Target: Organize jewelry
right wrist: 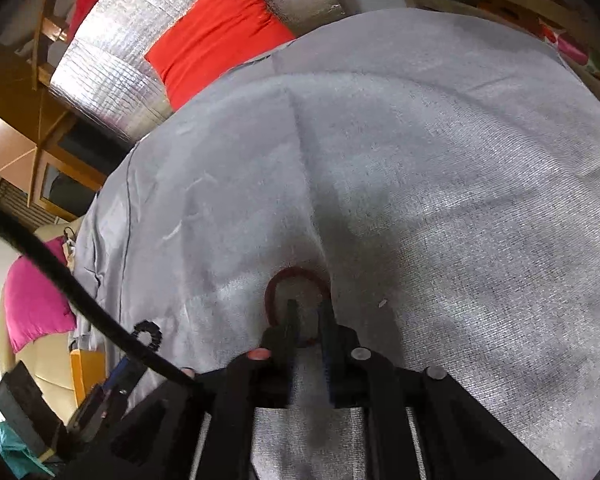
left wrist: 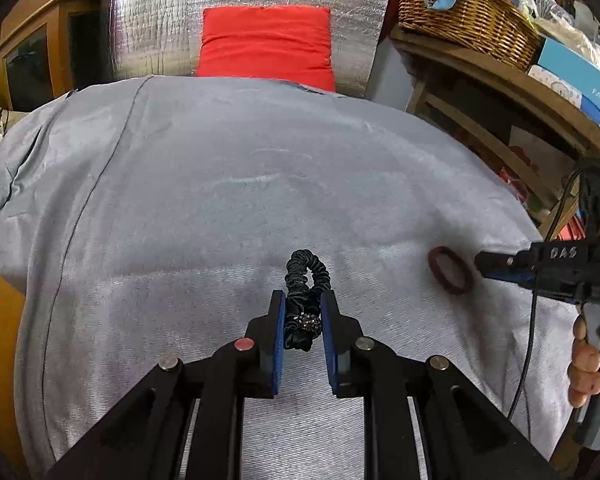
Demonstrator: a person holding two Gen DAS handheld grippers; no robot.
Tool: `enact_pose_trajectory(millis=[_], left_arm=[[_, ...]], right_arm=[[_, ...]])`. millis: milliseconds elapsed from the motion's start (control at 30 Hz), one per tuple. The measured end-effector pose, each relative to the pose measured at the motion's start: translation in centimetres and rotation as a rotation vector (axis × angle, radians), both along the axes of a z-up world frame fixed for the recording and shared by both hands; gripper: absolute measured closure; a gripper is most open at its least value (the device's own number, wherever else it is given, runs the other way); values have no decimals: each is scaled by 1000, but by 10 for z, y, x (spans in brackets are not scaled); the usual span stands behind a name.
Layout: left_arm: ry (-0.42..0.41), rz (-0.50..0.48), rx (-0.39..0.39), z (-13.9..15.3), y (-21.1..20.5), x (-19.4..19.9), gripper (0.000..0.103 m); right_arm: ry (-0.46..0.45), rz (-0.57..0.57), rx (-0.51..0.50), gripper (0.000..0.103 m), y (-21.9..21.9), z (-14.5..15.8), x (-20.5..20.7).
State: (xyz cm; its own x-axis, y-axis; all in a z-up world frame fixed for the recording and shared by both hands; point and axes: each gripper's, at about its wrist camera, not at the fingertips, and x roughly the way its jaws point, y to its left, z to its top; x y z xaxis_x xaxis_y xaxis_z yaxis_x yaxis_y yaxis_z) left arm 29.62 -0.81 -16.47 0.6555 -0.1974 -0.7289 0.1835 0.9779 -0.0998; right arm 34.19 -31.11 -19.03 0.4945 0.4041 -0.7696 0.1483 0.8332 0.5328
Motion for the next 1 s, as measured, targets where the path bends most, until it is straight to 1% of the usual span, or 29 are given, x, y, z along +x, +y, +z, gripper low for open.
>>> enact_pose_trajectory(millis=[33,67,133,200,300,333,467,533,600,700,800,933,1000], left_arm=[[-2,1,5,0,0,0,85],[-3,1,6,-1,0,0,85],[-4,2,2,-1,0,0,85],[-13,1,10,0,-2,0,85],[-25,0,23,0,-4,-1,85],[-30,1,27,1,-4,-1,85],[-45,11,48,1,-4,-2,85],[-52,17,57,2,-3,-3,85],[-56,20,61,3,-3,-3,85],[-66,20,72,4,-3,-5,85],[-72,23,83,5,-2,-7,85],[-67,31,84,4,1,-7,85],[-62,37,87,4,2,-6,85]], right_arm=[[1,-2,5,72,1,-1,1],[0,-2,4,68,2,-2,2],[4,5,-14,68,7,-6,4],[32,2,-56,68,12,-12,7],[50,2,-69,68,13,-22,12],[41,4,-91,69,15,-24,13],[16,11,-175,87,19,-17,12],[-6,4,-176,92,17,-11,10],[-40,-1,-194,92,15,0,5],[-76,-14,-174,92,9,11,-1],[-95,-12,-113,92,3,18,-4],[-67,29,-61,91,3,15,-3],[-28,52,-12,89,4,9,-2]])
